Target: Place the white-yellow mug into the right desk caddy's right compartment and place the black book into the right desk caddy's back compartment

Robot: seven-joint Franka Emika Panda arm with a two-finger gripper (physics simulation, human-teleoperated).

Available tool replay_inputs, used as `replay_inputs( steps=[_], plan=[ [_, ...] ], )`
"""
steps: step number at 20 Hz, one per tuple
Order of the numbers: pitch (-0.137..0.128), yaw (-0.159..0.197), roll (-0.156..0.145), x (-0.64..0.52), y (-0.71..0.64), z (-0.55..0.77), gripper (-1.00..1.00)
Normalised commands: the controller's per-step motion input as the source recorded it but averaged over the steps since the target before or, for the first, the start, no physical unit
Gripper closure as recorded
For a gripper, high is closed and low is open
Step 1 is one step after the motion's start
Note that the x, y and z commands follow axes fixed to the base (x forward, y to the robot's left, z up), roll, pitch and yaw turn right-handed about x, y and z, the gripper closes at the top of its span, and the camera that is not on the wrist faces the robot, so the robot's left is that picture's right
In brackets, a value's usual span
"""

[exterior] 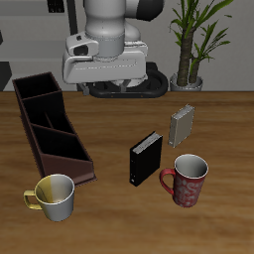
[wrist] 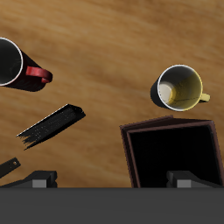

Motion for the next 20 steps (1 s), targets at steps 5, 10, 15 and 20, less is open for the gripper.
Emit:
replay_inputs(
  steps=[5, 10, 15, 20],
  plan=[
    [-0.057, -0.028, -0.079, 0.36, -0.58, 0.10, -1.00],
    [-0.002, 0.079, 0.014, 0.27, -0.30, -0.05, -1.00],
    [0.020, 0.085, -0.027, 0.39, -0.54, -0.20, -1.00],
    [-0.033, 0.051, -0.045, 0.20, -0.29, -0.17, -1.00]
  ],
)
